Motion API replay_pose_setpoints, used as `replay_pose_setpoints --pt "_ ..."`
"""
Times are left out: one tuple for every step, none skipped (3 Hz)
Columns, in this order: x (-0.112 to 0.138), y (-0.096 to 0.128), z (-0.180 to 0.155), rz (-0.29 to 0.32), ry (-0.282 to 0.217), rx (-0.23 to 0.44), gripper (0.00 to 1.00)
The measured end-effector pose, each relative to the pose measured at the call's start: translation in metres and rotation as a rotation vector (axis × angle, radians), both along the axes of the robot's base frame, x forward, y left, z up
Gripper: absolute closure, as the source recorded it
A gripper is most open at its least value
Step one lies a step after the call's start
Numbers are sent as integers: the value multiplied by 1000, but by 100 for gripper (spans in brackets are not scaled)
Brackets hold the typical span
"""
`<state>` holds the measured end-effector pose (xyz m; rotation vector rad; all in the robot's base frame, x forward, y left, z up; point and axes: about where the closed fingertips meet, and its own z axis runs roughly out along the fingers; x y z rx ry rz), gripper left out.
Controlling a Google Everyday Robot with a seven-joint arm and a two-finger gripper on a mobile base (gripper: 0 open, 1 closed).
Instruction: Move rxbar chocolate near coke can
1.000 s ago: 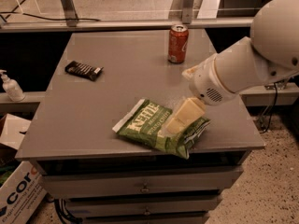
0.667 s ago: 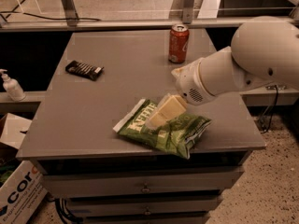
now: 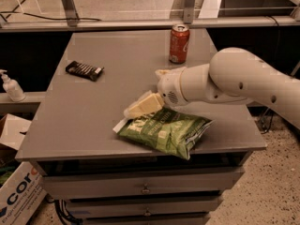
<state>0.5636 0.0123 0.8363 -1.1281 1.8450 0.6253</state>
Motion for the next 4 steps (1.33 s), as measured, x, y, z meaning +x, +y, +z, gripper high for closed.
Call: replay_pose_setpoints --pt "21 34 -4 6 -36 126 0" --pt "42 77 4 43 -78 240 0" --pt "59 116 14 88 -114 287 0" --pt "63 156 15 141 -123 273 0"
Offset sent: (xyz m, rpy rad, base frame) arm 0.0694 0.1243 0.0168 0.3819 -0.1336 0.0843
